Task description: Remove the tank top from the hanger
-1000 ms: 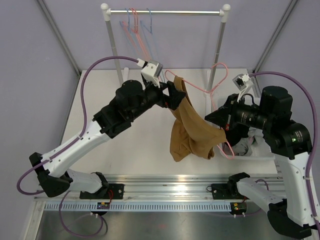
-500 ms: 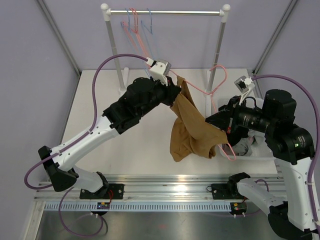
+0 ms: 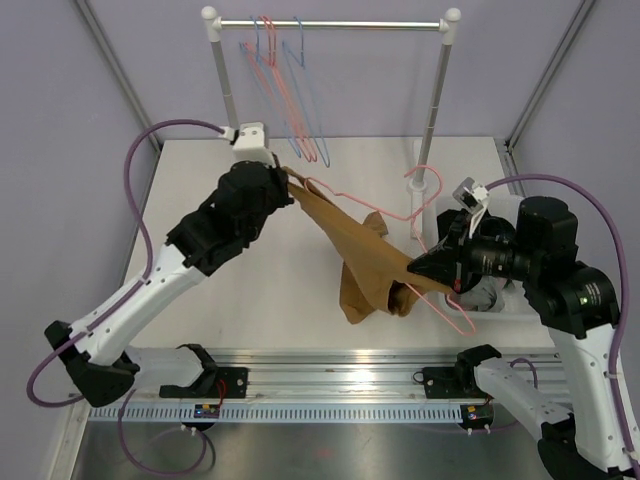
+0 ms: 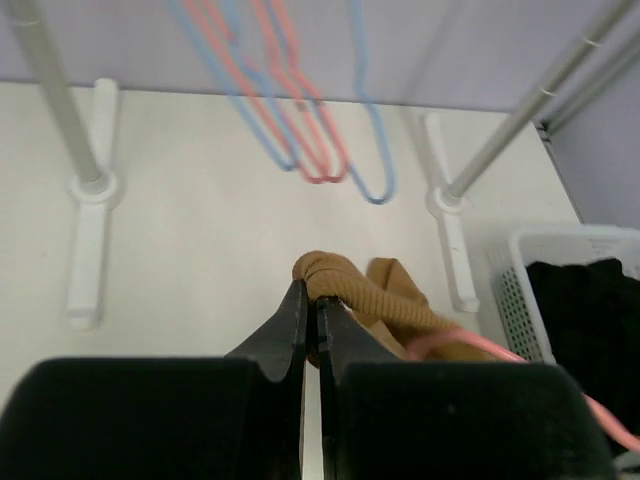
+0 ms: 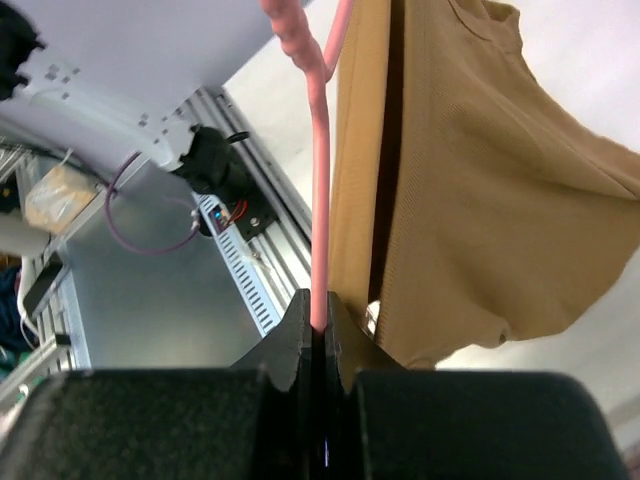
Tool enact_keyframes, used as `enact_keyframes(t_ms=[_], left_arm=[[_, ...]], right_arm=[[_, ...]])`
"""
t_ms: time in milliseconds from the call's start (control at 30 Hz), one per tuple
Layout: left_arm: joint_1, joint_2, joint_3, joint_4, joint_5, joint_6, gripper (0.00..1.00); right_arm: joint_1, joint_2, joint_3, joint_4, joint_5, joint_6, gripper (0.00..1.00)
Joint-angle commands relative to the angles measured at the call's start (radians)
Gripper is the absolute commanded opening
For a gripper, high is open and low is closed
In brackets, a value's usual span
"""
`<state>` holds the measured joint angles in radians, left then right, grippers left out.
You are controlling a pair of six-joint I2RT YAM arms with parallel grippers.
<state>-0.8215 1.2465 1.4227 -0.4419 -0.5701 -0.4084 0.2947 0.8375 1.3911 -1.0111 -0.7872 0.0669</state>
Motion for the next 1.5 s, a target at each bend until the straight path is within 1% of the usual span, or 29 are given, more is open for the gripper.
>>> enact_keyframes(t_ms=[0,100,133,200,233,267,300,333,367,400,433,533,667,733,767,800,833,867,900,1000,1033,1100,1133,1233,1267,1367,1400,1433,1467], left_arm=[[0.108,-0.113,-0.039,-0.044,-0.096,-0.073,0.0],[0.128,-0.168,-0.071,-0.034,-0.007,-0.04,0.0],[0.128,-0.183,-0.079,-0.023,0.05,-0.023,0.0],[0.128,-0.249,-0.151,0.058,0.273,-0.003,0.0],[0.128,-0.28,-0.192,0.106,0.364,0.002,0.0],[0.127,-0.35,-0.294,0.208,0.519,-0.013,0.0],[0.124,-0.379,-0.341,0.262,0.6,-0.024,0.0],[0.111,-0.406,-0.396,0.314,0.672,-0.033,0.0],[0.101,-0.448,-0.437,0.398,0.785,-0.041,0.0],[0.081,-0.462,-0.512,0.429,0.82,-0.038,0.0],[0.029,-0.478,-0.55,0.463,0.855,-0.027,0.0],[-0.051,-0.512,-0.68,0.558,0.927,-0.004,0.0],[-0.094,-0.503,-0.797,0.609,0.937,-0.013,0.0],[-0.111,-0.478,-0.806,0.563,0.851,-0.02,0.0],[-0.114,-0.467,-0.801,0.487,0.737,-0.018,0.0],[-0.117,-0.458,-0.791,0.447,0.669,-0.02,0.0],[-0.119,-0.449,-0.779,0.403,0.612,-0.023,0.0],[-0.12,-0.428,-0.756,0.34,0.526,-0.017,0.0],[-0.122,-0.415,-0.745,0.319,0.512,-0.009,0.0],[-0.13,-0.369,-0.696,0.25,0.481,0.008,0.0],[-0.137,-0.36,-0.679,0.229,0.464,0.008,0.03],[-0.143,-0.342,-0.632,0.151,0.386,0.0,0.09],[-0.143,-0.34,-0.614,0.122,0.354,-0.004,0.15],[-0.143,-0.331,-0.526,-0.021,0.215,-0.02,0.42],[-0.143,-0.328,-0.501,-0.099,0.155,-0.021,0.56],[-0.143,-0.331,-0.432,-0.222,0.08,-0.023,0.77],[-0.143,-0.34,-0.42,-0.25,0.067,-0.026,0.81],[-0.143,-0.351,-0.398,-0.292,0.062,-0.03,0.99],[-0.143,-0.357,-0.389,-0.314,0.067,-0.038,0.99]], right_arm=[[0.014,-0.099,0.016,0.031,-0.216,-0.091,0.0],[0.014,-0.12,0.019,0.072,-0.236,-0.093,0.0],[0.014,-0.121,0.007,0.135,-0.212,-0.073,0.0],[0.014,-0.132,-0.036,0.227,-0.091,0.02,0.0],[0.014,-0.138,-0.056,0.35,-0.023,0.063,0.0],[0.015,-0.143,-0.079,0.423,0.074,0.104,0.0],[0.015,-0.152,-0.107,0.504,0.122,0.19,0.0],[0.015,-0.155,-0.168,0.69,0.15,0.241,0.0],[0.014,-0.153,-0.203,0.798,0.176,0.337,0.0],[0.014,-0.147,-0.236,0.898,0.207,0.394,0.0],[0.014,-0.135,-0.291,1.101,0.235,0.445,0.0],[0.014,-0.058,-0.314,1.325,0.276,0.537,0.0],[0.014,0.017,-0.302,1.448,0.348,0.579,0.0],[0.015,0.047,-0.209,1.279,0.37,0.539,0.0],[0.014,0.073,-0.157,1.172,0.394,0.474,0.0],[0.014,0.086,-0.067,1.081,0.398,0.444,0.0],[0.014,0.098,-0.028,0.898,0.413,0.421,0.0],[0.014,0.112,0.012,0.81,0.458,0.386,0.0],[0.014,0.142,0.095,0.623,0.483,0.367,0.0],[0.014,0.243,0.23,0.326,0.597,0.289,0.0],[0.014,0.268,0.288,0.178,0.606,0.266,0.0],[0.014,0.301,0.298,0.097,0.586,0.225,0.0],[0.014,0.304,0.293,0.063,0.58,0.218,0.0],[0.015,0.308,0.289,0.039,0.629,0.214,0.0],[0.014,0.316,0.302,0.025,0.673,0.211,0.0],[0.015,0.386,0.377,0.006,0.739,0.195,0.0],[0.015,0.428,0.411,0.018,0.753,0.194,0.0],[0.015,0.454,0.436,0.022,0.769,0.186,0.0],[0.014,0.483,0.465,0.022,0.772,0.177,0.0]])
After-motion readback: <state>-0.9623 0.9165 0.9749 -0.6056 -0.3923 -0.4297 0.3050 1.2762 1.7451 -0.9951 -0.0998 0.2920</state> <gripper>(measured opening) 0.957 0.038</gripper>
